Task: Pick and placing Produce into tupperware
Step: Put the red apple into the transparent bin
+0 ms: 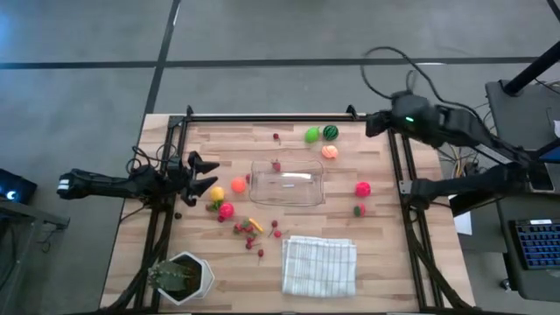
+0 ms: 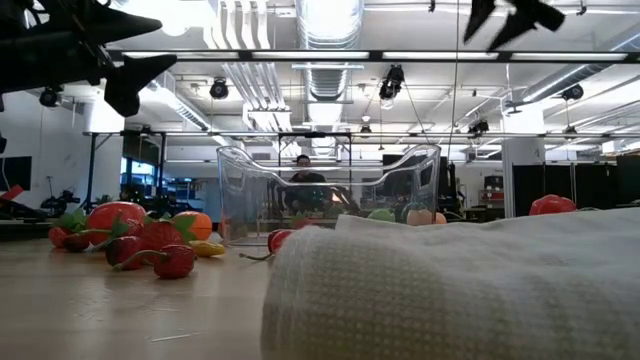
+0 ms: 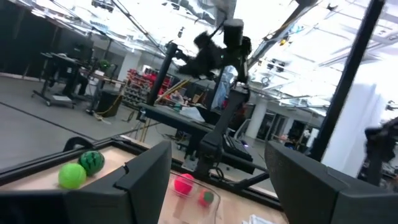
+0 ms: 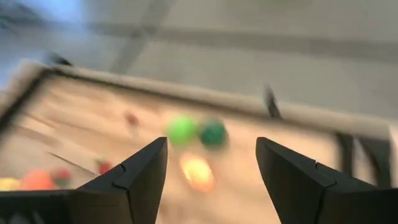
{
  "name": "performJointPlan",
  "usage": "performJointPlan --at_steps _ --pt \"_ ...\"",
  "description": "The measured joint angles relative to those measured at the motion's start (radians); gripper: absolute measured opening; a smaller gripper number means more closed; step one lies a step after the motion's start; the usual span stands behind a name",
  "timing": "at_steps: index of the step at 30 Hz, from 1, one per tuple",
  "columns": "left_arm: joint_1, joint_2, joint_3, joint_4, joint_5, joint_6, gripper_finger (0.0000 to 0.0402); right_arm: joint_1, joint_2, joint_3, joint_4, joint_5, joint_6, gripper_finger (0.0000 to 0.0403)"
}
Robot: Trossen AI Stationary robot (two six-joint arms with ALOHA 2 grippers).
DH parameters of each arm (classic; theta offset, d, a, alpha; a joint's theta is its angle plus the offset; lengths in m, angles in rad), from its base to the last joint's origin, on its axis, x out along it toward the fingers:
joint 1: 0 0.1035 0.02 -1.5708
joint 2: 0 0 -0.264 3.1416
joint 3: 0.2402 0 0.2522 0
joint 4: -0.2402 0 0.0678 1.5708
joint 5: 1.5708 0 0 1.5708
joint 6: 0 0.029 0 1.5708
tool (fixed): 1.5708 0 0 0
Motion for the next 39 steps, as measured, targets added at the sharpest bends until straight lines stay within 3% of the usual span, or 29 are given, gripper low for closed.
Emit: performJointPlan --at_steps 4,8,11,13,19,25,29,39 --pt "0.0 0.001 0.0 0.0 0.0 -0.005 0.0245 -0.159 0.096 0.057 -0.191 -0.158 0.116 0.0238" --pt "0.001 0.002 0.0 -0.001 0.0 -0.152 0.0245 -0.278 0.176 0.063 -0.106 -0.466 -0.216 0.0238" --pt "0.001 0.009 0.0 -0.012 0.0 -0.209 0.0245 -0.302 0.232 0.063 -0.02 -0.578 -0.475 0.0238" --pt "0.001 0.014 0.0 -0.009 0.0 -0.211 0.0245 -0.306 0.265 0.066 0.014 -0.597 -0.515 0.0238" --pt "0.0 0.025 0.0 -0.009 0.014 -0.213 0.0245 -0.327 0.342 0.086 -0.024 -0.538 -0.429 0.0238" --pt "0.0 0.024 0.0 -0.008 0.049 -0.213 0.0245 -0.382 0.353 0.076 -0.263 -0.523 -0.368 0.0238" --pt "0.0 0.033 0.0 -0.008 0.05 -0.211 0.0245 -0.381 0.329 0.045 -0.407 -0.546 -0.224 0.0238" --pt "0.0 0.083 0.0 -0.009 0.05 -0.211 0.0245 -0.294 0.18 -0.236 -0.288 -0.657 -0.075 0.0238"
